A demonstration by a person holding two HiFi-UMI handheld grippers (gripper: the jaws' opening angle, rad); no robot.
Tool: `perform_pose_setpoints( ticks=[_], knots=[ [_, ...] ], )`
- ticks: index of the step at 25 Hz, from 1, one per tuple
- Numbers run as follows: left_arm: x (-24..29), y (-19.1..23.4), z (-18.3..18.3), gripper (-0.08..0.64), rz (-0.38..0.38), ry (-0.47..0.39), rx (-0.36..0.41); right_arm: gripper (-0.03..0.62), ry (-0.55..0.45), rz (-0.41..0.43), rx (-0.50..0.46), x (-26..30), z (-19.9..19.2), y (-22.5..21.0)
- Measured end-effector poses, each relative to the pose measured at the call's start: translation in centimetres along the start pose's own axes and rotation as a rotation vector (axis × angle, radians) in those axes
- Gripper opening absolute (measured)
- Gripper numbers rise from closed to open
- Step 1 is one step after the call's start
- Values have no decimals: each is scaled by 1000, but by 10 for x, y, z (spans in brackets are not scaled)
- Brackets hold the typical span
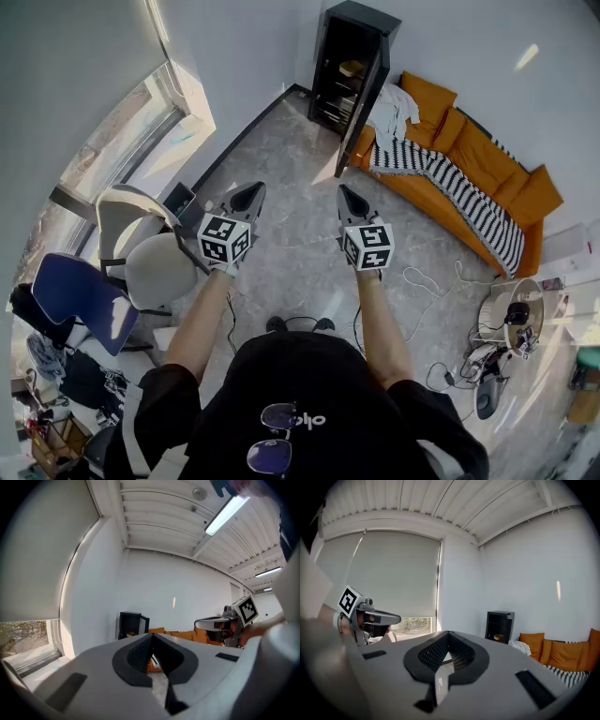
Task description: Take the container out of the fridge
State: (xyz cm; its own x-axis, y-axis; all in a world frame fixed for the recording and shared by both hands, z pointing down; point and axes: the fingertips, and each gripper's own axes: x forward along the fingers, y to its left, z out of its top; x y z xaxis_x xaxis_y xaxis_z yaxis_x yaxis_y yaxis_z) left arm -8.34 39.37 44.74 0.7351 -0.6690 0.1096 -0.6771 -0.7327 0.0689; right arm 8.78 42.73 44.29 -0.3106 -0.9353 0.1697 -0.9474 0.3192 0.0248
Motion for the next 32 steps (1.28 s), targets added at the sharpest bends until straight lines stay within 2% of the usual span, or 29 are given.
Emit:
perform_pose_setpoints(
  ticks=[6,12,19,26,32],
  knots=[
    [-12,20,-1,3,4,-18,-5,5,6,-3,-20,16,2,15],
    [-17,39,-13,3,2,-13,-22,5,6,-18,1,22,-5,26],
    [-18,69,-16,3,35,-29,-47,5,31,-6,-3,48,-9,27],
    [-5,133,-19,3,101,-27,-58,5,34,41,-6,123,-6,25],
    [28,203,-10,3,151,-23,-66,5,45,82,-4,202,5,14]
  ],
)
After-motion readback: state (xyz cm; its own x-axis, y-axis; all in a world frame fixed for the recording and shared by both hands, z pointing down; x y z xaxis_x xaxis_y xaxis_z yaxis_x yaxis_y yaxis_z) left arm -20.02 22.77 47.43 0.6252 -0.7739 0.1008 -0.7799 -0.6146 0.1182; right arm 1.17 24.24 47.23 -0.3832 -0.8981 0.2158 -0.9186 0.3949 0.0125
